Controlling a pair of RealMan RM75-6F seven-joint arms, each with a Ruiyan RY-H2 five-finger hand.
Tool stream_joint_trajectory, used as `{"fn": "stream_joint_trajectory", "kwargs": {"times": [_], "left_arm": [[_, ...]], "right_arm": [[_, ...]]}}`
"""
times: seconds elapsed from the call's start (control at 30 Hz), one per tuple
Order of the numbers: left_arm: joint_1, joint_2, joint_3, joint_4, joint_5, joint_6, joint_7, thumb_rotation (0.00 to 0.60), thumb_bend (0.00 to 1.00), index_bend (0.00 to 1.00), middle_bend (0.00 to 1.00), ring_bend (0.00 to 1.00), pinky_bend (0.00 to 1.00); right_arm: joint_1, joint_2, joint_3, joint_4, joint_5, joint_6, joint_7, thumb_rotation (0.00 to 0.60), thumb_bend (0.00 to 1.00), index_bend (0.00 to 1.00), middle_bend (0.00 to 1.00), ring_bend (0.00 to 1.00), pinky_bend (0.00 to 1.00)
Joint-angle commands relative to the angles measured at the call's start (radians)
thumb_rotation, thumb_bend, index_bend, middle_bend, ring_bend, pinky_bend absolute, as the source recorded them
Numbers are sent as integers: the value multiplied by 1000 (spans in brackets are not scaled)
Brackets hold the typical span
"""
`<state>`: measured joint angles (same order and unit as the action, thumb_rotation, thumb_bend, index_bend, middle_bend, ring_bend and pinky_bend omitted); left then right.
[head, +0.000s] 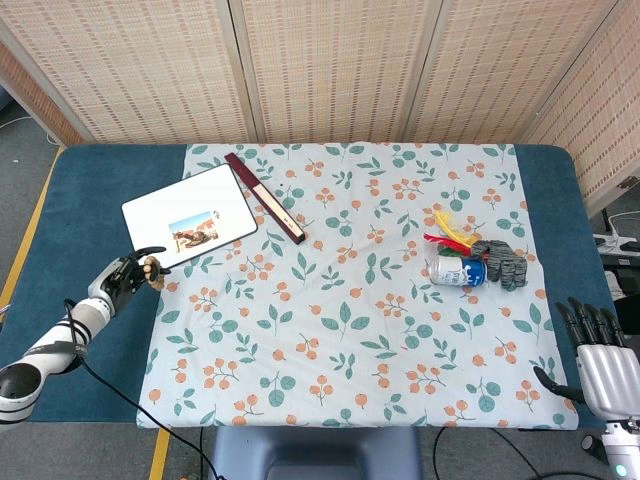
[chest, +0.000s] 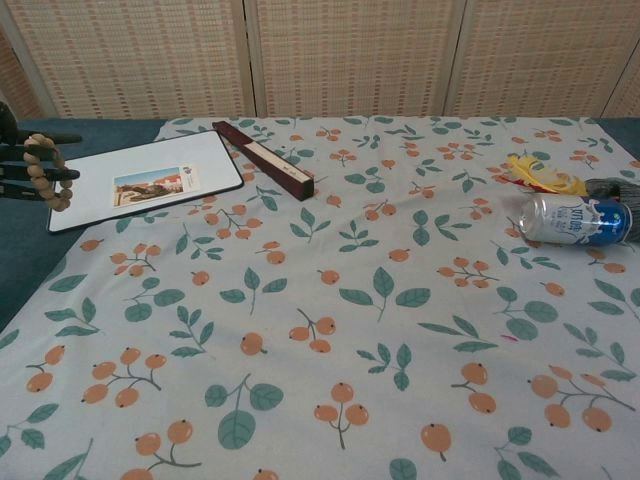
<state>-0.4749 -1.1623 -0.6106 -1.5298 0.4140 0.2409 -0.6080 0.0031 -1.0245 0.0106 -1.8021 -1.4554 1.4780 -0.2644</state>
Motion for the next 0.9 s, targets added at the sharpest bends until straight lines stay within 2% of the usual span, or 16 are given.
{"fn": "stream_joint_trajectory", "kwargs": {"times": [0.03,0.13,0.2,0.3,0.37,0.5,0.63,0.77,0.9], "left_arm": [[-1,1,8,-3,16,-2,-12,351,1000,309,751,373,0],[1,3,6,-9,32,-3,-27,359,1000,307,751,372,0],[9,0,-3,-15,46,4,-40,387,968,300,742,370,0],[16,-1,-7,-21,72,13,-49,453,805,294,731,366,0],[18,-2,-7,-22,82,14,-59,497,652,293,731,366,0],[19,-2,-1,-20,94,13,-76,500,555,295,741,366,0],[15,-1,5,-16,99,9,-93,512,526,305,755,366,0],[11,2,11,-15,112,3,-104,490,533,307,761,366,0],[9,4,16,-17,124,1,-112,535,601,308,762,366,0]], "right_arm": [[-1,1,0,-1,0,2,0,418,154,0,0,0,0],[-3,2,2,-1,0,5,3,418,155,0,0,0,0],[-3,2,1,-1,-1,4,2,419,154,0,0,0,0],[-2,3,0,-2,-2,1,2,418,155,0,0,0,0],[-2,4,-1,-3,-2,0,3,418,155,0,0,0,0],[-3,4,-1,-5,-4,1,2,416,154,0,0,0,0],[-3,3,-1,-5,-5,1,-1,418,155,0,0,0,0],[-3,2,0,-5,-5,2,-2,419,154,0,0,0,0],[-5,3,2,-5,-4,6,-1,418,154,0,0,0,0]]}}
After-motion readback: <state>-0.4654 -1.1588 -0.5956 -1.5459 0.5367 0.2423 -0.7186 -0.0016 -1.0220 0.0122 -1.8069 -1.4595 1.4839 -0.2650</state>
